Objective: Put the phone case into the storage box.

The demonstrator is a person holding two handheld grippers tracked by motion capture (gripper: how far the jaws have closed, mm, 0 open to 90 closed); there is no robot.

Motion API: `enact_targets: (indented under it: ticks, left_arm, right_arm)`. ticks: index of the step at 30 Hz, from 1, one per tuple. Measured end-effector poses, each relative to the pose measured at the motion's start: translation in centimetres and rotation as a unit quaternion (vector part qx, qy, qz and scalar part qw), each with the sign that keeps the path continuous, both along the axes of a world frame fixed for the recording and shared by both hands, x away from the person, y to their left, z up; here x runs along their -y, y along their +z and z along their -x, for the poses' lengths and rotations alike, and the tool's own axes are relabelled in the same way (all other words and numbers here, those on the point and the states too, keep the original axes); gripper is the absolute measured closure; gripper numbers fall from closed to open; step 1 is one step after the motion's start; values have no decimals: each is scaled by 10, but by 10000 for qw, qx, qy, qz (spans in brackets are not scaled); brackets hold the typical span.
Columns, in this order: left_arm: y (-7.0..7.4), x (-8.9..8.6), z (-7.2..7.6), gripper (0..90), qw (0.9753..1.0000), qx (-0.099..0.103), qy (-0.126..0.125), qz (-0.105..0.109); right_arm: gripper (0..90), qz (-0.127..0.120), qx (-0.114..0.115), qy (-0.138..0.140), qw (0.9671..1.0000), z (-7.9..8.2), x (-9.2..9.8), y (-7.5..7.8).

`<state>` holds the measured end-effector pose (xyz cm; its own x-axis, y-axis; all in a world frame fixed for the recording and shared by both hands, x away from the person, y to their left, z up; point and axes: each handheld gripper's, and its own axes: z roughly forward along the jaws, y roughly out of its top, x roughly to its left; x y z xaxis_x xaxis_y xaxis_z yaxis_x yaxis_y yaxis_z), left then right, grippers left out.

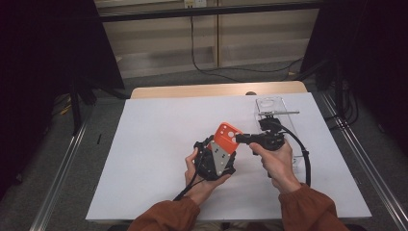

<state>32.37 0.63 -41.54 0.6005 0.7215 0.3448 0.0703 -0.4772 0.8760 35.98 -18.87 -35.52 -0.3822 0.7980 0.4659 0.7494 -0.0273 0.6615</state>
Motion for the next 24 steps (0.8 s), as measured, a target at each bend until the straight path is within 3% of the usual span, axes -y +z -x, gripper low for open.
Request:
enact_targets:
  ticks: [5,11,19,24]
  left_arm:
    - [2,-3,-3,148,9999,-47,11,158]
    - [4,-8,-10,137,9985,-322,-97,425]
    - [7,-19,-20,68,9940,-634,-178,874]
    - [8,-23,-23,39,9902,-898,-250,1039]
  right_arm:
    - [814,-64,-5,17,10000,-3,-2,3]
    - [819,26,77,60,9999,-6,-6,7]
    - [823,139,195,165,9996,-9,-13,12]
    - [824,157,247,154,9995,-12,-11,14]
